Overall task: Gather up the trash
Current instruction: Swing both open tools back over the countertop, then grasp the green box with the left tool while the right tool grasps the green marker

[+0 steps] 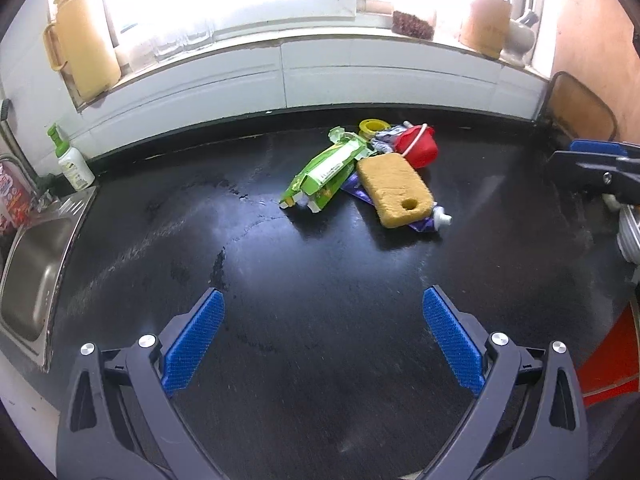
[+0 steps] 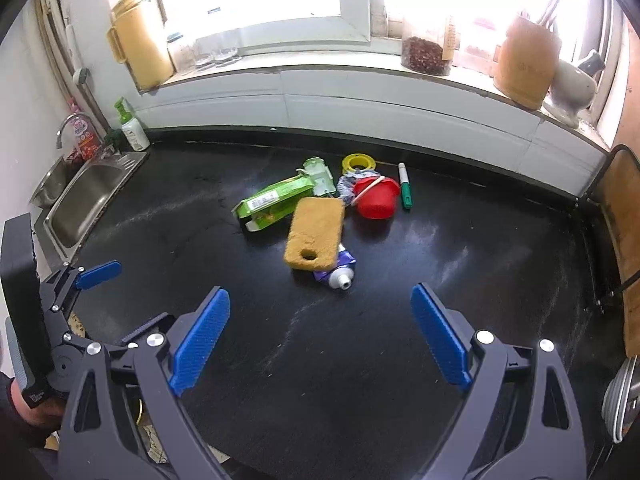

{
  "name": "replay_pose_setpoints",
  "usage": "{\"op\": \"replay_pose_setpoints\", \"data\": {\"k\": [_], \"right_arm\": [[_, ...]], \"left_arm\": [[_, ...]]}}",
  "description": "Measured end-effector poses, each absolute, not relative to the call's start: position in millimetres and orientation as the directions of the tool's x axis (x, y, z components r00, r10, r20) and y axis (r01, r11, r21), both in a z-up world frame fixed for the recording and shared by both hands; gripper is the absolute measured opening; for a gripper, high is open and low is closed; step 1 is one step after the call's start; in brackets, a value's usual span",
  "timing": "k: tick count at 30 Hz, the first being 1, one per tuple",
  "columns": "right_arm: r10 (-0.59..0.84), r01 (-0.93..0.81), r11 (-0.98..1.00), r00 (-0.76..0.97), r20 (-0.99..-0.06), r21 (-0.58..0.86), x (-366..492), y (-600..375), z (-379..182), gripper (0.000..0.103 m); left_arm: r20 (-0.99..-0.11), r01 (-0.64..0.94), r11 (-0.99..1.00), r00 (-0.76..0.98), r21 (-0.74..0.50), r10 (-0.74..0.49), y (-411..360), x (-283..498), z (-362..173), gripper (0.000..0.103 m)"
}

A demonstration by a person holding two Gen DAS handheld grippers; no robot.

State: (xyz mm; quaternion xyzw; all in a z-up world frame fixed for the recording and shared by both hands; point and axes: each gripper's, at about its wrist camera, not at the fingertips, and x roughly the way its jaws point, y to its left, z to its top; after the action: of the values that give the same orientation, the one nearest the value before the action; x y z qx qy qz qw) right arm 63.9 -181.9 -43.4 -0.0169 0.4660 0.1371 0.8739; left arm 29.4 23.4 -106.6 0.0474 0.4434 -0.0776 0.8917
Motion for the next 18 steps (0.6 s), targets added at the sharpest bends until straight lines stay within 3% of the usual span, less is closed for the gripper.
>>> {"op": "replay_pose_setpoints", "data": {"k": [9, 18], "right_arm": [[0.180, -0.208, 0.974, 0.505, -0.844, 0.083, 128, -215, -78, 0.089], [0.114, -0.180, 0.983, 0.398, -0.910, 0.044, 216, -253, -156, 0.089]], "left_arm": [[-0.830, 0.205, 0.977, 0.552, 0.050, -0.073, 17, 103, -144, 0.096], [-0.858, 0.292, 0.952, 0.508, 0.089, -0.076, 8, 185, -194, 0.096]]}}
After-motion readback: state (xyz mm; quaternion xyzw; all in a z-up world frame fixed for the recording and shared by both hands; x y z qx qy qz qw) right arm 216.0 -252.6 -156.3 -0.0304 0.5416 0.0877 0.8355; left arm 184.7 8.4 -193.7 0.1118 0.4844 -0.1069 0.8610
